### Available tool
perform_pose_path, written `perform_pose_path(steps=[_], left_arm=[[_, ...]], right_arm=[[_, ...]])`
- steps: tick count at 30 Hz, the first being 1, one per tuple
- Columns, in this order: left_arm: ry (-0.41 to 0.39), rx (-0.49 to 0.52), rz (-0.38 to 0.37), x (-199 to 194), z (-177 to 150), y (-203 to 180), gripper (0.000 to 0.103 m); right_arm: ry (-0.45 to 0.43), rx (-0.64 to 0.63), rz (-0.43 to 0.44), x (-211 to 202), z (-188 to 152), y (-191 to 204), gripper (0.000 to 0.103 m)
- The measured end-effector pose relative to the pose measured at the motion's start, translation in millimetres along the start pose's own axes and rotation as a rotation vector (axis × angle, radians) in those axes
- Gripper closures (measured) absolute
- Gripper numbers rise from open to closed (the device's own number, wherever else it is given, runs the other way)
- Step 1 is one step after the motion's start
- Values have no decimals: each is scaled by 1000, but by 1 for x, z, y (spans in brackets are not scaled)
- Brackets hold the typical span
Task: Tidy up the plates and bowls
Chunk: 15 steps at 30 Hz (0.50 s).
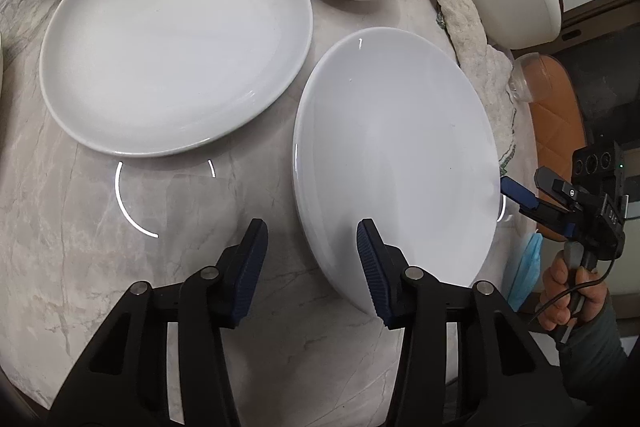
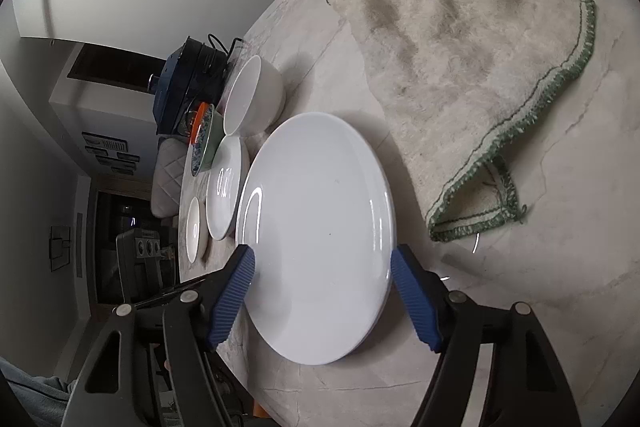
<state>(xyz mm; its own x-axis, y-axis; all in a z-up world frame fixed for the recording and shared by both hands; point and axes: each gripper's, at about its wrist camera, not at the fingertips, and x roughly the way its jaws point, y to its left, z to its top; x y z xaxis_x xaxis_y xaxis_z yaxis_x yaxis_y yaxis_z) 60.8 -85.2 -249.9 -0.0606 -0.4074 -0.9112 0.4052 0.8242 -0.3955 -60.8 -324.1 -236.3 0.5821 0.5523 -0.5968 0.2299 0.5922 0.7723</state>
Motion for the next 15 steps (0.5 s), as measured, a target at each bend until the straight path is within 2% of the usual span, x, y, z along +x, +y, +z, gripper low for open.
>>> perform_pose_path(steps=[11,13,14,15], left_arm=[[-34,17,25,6,21,-8,63],[-32,22,24,9,25,-11,69],[-25,22,23,10,26,-12,76],[-29,22,34,10,27,-12,77]], right_arm=[[17,43,-54,7,-1,-21,45],[20,41,-42,12,3,-23,50],[26,37,-34,15,4,-22,52],[37,33,-26,16,3,-24,55]])
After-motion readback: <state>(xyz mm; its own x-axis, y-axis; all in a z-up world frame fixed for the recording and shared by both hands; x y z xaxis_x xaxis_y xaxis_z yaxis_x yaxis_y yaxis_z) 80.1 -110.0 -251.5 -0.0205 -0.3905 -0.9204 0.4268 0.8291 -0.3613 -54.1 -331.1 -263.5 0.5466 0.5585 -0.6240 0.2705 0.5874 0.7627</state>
